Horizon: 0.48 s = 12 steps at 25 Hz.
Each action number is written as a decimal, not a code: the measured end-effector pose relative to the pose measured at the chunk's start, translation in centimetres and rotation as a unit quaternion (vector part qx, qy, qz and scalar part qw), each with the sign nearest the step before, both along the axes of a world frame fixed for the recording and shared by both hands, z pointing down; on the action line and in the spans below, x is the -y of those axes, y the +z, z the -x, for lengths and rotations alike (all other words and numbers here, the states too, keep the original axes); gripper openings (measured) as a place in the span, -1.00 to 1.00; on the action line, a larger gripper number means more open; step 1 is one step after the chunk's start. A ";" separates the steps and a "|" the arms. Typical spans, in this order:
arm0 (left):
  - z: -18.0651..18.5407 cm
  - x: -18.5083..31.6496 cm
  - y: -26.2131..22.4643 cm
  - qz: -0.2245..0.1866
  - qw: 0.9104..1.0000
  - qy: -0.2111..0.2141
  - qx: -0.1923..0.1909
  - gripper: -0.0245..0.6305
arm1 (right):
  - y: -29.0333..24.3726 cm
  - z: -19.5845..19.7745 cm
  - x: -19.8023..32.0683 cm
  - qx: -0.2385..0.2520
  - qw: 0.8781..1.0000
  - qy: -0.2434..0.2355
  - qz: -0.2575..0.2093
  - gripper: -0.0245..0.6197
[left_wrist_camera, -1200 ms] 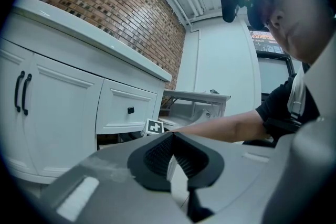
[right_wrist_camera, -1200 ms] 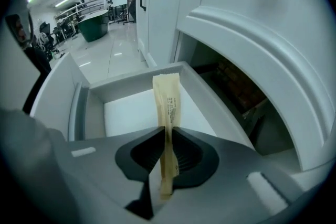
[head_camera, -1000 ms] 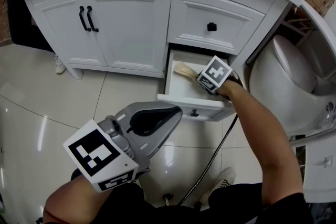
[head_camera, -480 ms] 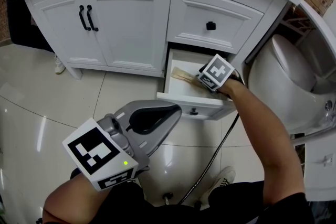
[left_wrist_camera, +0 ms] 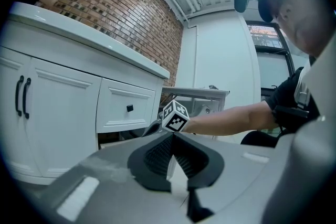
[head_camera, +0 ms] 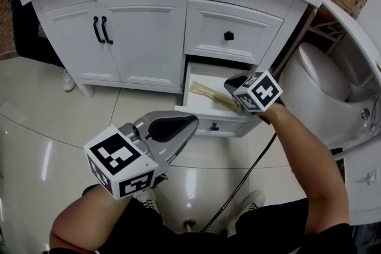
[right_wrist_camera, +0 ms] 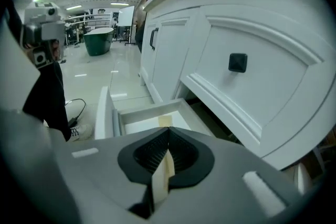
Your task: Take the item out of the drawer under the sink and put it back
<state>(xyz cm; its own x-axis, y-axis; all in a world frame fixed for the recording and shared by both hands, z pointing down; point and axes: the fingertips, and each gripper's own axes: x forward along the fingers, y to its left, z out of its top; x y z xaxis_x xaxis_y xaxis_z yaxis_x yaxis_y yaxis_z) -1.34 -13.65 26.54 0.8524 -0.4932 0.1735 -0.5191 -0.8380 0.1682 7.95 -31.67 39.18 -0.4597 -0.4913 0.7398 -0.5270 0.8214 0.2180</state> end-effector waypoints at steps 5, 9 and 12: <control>-0.4 -0.4 0.1 -0.001 1.000 0.002 0.003 -0.91 | -2.6 0.1 -4.0 0.053 0.999 0.003 -0.005 -0.90; -1.2 -0.9 0.4 0.000 1.000 0.011 0.008 -0.91 | -4.5 0.4 -7.2 0.081 0.997 -0.003 -0.015 -0.90; -1.7 -1.3 0.7 -0.003 1.000 0.015 0.015 -0.91 | -6.3 0.9 -9.5 0.107 0.994 -0.011 -0.029 -0.90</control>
<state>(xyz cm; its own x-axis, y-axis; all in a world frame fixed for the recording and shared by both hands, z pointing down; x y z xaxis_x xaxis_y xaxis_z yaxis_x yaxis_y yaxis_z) 0.41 -12.39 27.20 0.8616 -0.4679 0.1966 -0.4978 -0.8547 0.1474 7.03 -22.15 32.85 -0.6149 -0.5177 0.5949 -0.5478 0.8231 0.1501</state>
